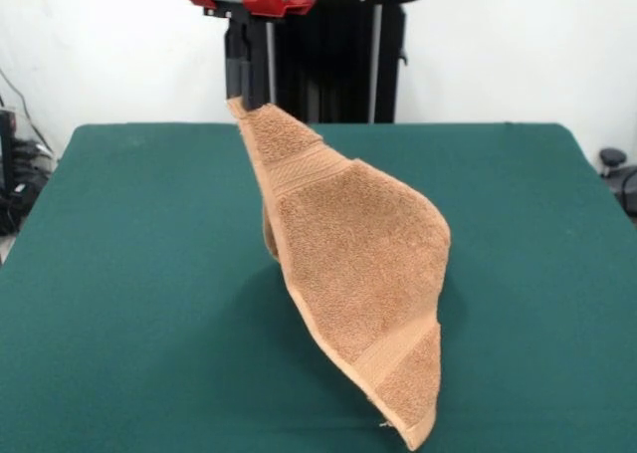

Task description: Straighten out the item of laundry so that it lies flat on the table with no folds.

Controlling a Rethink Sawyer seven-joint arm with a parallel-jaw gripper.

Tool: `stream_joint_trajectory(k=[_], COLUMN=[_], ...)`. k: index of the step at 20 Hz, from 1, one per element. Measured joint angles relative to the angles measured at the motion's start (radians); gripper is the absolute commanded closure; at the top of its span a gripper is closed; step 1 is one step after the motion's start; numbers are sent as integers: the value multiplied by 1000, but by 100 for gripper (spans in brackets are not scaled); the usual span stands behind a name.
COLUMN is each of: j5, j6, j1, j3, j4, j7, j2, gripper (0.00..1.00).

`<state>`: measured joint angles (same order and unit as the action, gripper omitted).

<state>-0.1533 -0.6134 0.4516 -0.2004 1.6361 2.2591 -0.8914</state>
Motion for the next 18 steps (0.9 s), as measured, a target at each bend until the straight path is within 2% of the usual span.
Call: stream_joint_trajectory(k=[18], j5=[-133], j6=[-14], j1=[107], j3=[-146], j4=[0], j7=[0], j2=[-2], gripper=[100])
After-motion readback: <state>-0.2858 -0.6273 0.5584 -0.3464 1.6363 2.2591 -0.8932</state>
